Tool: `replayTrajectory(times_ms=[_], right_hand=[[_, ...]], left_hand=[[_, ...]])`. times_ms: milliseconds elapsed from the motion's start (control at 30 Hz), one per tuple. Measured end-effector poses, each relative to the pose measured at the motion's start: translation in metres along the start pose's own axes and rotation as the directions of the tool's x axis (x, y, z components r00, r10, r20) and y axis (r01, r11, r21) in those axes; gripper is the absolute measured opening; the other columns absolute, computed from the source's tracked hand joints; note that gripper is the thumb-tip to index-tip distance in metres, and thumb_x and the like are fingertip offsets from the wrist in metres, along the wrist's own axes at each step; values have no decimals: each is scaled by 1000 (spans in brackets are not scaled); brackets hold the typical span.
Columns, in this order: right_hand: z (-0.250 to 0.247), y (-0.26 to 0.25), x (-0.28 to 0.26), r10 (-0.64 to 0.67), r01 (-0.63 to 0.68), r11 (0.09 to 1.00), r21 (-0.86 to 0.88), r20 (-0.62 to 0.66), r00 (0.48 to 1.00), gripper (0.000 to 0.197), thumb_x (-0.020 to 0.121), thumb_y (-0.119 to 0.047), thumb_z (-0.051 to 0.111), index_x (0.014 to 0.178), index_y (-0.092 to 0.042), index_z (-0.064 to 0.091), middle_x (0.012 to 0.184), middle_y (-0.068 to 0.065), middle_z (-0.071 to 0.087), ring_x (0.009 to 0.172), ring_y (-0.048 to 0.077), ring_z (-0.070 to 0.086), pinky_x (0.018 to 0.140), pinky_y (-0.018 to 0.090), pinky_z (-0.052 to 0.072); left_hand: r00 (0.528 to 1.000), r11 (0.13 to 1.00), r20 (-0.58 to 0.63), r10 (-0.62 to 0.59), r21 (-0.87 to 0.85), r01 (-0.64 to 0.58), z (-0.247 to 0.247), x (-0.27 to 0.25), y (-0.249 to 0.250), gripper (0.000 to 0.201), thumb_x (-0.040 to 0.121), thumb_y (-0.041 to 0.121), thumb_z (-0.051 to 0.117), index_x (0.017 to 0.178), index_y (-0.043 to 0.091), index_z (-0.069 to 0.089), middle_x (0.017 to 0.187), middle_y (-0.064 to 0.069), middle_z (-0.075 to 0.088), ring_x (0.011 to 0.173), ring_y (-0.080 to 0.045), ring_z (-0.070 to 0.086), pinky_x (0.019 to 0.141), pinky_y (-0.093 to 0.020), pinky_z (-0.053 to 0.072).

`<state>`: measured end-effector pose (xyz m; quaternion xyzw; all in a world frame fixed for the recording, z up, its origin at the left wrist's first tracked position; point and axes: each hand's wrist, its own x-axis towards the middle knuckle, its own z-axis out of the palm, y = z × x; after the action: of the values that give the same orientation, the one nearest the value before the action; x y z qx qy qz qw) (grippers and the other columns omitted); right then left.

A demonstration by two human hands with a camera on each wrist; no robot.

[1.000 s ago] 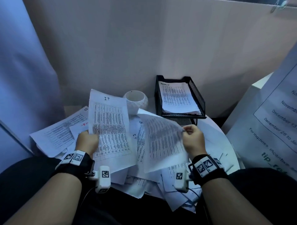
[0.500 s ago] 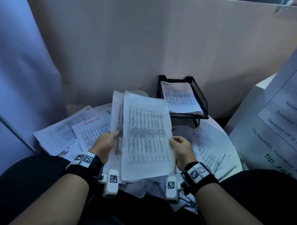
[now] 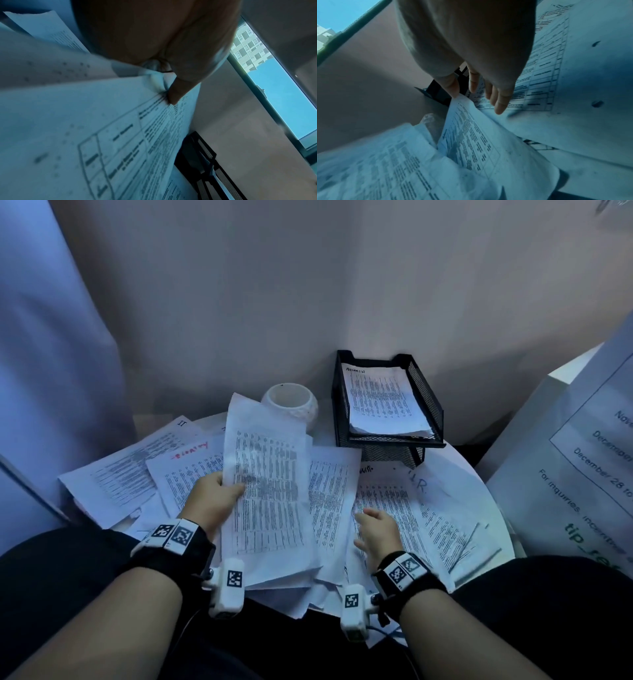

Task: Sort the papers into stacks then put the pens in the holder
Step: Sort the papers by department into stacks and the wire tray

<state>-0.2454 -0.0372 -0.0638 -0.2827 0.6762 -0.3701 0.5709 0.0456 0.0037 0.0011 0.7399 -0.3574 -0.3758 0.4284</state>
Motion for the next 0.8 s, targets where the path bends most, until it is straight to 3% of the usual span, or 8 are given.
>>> replayTrajectory(times_ms=[100, 233, 333, 367, 433, 533, 633, 800], right_hand=[[6, 3, -2, 91, -91, 996, 1, 86, 992, 39, 97, -15, 63, 132, -15, 46, 109, 6, 60, 92, 24, 62, 71, 37, 56], [22, 10, 0, 67, -53, 990, -132, 101, 993, 61, 92, -20, 69, 146, -20, 39, 120, 13, 60, 87, 28, 66, 67, 35, 56], [29, 13, 1, -7, 26, 987, -156, 118, 993, 23, 88, -8, 67, 110, -7, 70, 93, 16, 73, 60, 26, 68, 50, 33, 57], [28, 12, 1, -58, 74, 983, -169, 95, 994, 10, 86, -6, 66, 93, -7, 73, 84, 15, 74, 63, 29, 70, 55, 39, 61], [24, -1, -3, -208, 216, 937, -276, 59, 976, 13, 86, -7, 62, 74, -9, 64, 73, 8, 65, 66, 26, 61, 62, 33, 54], [15, -29, -17, -407, 422, 798, -430, 132, 904, 19, 85, -10, 58, 70, -16, 48, 66, 0, 47, 60, 17, 41, 57, 28, 37], [7, -54, -28, -546, 603, 655, -455, 267, 794, 20, 80, -11, 59, 67, -16, 44, 63, 0, 42, 59, 16, 36, 56, 30, 33], [-11, -96, -53, -610, 656, 745, -122, 275, 743, 17, 80, -2, 60, 68, -7, 49, 64, 3, 48, 61, 15, 44, 58, 32, 40]], left_hand=[[999, 999, -49, -3, -46, 0, -6, 4, -3, 6, 91, 11, 71, 87, 8, 74, 102, -31, 73, 85, -36, 70, 88, -60, 57], [997, 998, -73, 4, -70, -10, -12, 4, -5, 8, 89, 10, 73, 91, 3, 74, 92, -22, 73, 82, -29, 64, 81, -42, 51], [997, 997, -83, -5, -71, -1, -13, 4, -8, 6, 90, 8, 72, 89, 3, 73, 88, -18, 70, 81, -24, 61, 78, -39, 47], [996, 998, -84, -5, -68, -1, -14, 2, -7, 5, 90, 9, 72, 88, 4, 73, 89, -20, 72, 81, -24, 61, 78, -39, 48], [996, 998, -94, -9, -66, 3, -14, 1, -6, 5, 91, 9, 71, 87, 6, 74, 91, -24, 73, 78, -25, 62, 75, -40, 50], [994, 999, -107, -35, -46, 30, -12, 2, -3, 9, 93, 7, 67, 86, 8, 71, 82, -16, 67, 74, -24, 58, 70, -37, 46], [991, 999, -125, -40, -12, 39, -9, 2, -2, 9, 93, 5, 63, 88, 5, 70, 80, -14, 64, 71, -23, 55, 66, -36, 42], [989, 999, -138, -44, 20, 47, -8, 0, 0, 10, 95, 4, 59, 91, 5, 69, 81, -16, 63, 69, -25, 54, 66, -37, 43]])
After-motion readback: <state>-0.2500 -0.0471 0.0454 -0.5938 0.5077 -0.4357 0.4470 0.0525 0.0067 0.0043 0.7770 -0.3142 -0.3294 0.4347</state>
